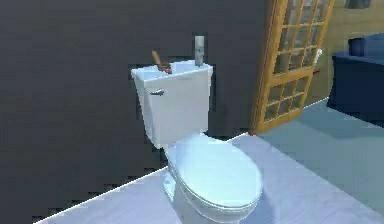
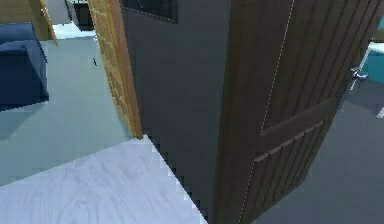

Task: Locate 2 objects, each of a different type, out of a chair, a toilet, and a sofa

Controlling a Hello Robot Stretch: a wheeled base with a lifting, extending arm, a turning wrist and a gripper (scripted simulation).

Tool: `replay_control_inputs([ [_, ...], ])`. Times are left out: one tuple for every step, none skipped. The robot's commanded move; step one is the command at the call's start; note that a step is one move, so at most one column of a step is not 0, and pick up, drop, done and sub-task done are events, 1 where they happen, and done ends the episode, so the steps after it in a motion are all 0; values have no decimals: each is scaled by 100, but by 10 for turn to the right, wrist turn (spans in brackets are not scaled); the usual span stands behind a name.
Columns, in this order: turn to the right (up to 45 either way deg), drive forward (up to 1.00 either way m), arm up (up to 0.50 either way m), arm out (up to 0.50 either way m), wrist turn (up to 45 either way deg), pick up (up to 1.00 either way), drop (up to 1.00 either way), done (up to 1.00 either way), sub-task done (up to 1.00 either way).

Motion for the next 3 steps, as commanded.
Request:
replay_control_inputs([
  [450, 0, 0, 0, 0, 0, 0, 0, 0],
  [90, 0, 0, 0, 0, 0, 0, 0, 0],
  [0, 100, 0, 0, 0, 0, 0, 0, 0],
])
